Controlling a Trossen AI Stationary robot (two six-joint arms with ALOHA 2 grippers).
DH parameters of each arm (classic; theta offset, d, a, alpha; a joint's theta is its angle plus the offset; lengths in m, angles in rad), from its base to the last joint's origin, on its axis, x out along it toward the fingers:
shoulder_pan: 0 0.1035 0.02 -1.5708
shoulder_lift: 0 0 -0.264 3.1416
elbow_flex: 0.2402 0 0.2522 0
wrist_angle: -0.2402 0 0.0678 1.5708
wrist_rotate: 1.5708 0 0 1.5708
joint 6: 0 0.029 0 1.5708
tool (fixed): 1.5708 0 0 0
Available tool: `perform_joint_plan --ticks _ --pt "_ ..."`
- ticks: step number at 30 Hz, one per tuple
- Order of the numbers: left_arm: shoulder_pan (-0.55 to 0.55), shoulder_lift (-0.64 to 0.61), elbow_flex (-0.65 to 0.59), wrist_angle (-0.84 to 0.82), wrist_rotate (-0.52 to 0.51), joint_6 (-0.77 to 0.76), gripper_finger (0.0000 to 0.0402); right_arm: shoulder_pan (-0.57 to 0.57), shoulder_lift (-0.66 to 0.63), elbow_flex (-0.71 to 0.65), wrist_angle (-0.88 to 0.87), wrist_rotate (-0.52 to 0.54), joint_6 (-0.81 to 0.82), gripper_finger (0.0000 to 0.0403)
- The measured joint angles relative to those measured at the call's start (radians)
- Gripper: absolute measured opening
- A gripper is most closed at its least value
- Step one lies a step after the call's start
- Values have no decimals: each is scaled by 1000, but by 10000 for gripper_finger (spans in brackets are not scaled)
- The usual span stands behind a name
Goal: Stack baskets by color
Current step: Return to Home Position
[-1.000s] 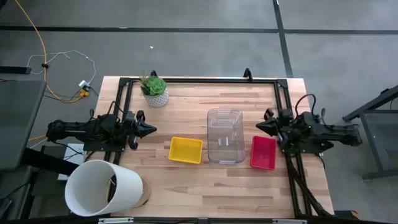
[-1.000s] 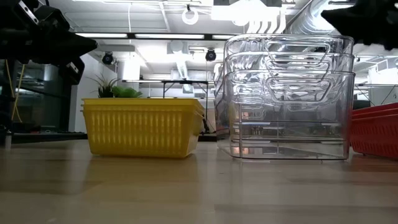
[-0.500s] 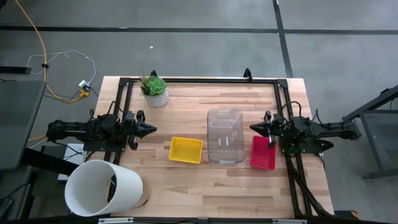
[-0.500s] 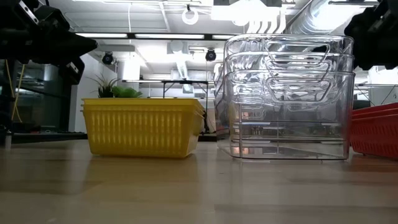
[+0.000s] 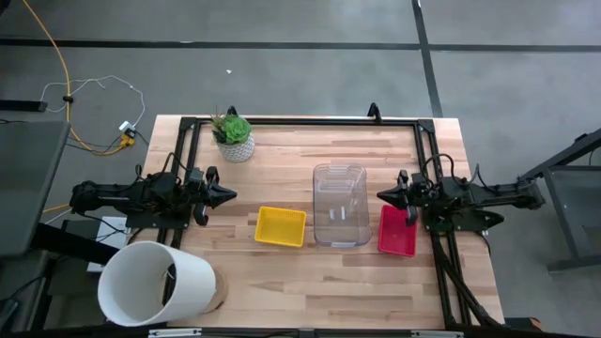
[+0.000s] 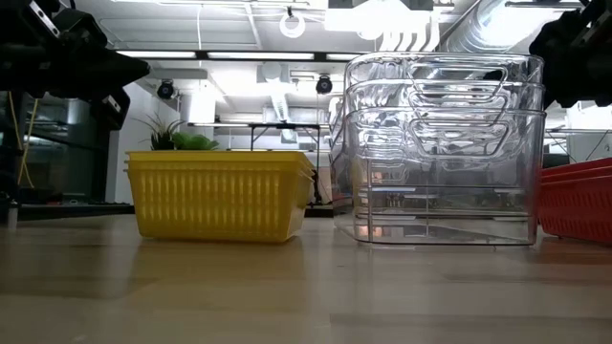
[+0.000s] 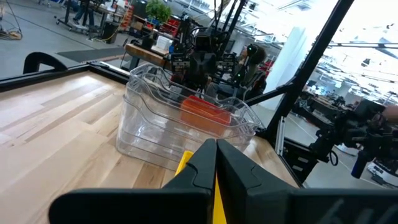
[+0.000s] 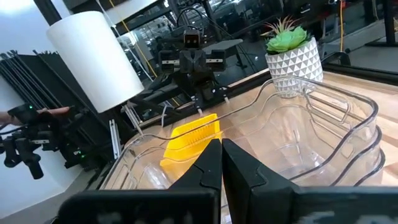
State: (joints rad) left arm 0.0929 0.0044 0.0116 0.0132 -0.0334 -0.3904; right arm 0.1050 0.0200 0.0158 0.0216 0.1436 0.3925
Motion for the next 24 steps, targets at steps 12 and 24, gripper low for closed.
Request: perform_joint_plan --ticks 12,24 --pt "0 -1 0 0 0 0 0 0 -19 0 -1 -4 -7 0" --pt "-3 -1 0 1 0 0 0 0 -6 1 -2 -1 -7 0"
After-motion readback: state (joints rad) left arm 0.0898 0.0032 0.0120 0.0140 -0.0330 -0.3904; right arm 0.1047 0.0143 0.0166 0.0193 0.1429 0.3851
